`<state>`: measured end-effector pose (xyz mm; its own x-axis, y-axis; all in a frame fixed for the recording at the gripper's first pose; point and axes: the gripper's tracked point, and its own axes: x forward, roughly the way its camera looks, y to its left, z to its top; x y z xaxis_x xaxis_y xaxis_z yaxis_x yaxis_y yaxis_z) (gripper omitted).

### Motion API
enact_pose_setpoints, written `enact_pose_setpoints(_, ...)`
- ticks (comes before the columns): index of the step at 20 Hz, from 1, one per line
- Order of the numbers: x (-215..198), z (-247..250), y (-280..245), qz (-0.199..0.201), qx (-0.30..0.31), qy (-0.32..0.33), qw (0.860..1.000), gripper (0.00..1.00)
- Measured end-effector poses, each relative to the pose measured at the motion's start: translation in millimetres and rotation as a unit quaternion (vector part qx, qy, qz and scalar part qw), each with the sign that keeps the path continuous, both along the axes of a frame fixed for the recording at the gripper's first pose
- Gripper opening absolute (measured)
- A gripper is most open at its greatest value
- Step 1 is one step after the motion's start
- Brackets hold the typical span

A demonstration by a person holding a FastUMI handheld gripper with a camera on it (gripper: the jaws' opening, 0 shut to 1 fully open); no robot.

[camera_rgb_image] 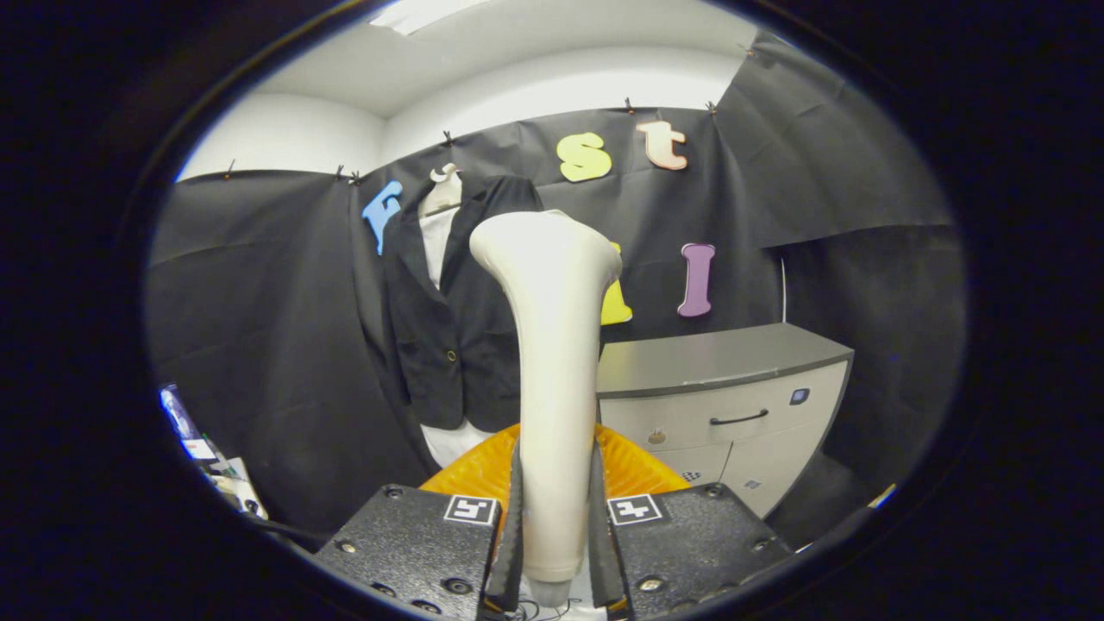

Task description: Iron the clothes twice with a garment steamer, once on the left side and once on the right side.

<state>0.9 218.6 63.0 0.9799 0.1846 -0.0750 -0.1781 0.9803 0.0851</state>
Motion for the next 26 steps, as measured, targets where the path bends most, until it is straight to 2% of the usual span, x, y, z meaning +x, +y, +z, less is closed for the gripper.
enact_pose_setpoints(11, 11, 4, 14, -0.014, -0.002, -0.006, 1.0, 0.33)
enact_pose_setpoints(19, 39, 15, 63, -0.015, -0.013, -0.027, 0.999, 0.33)
enact_pose_setpoints(26, 64, 20, 99, -0.035, -0.017, -0.032, 0.999, 0.33)
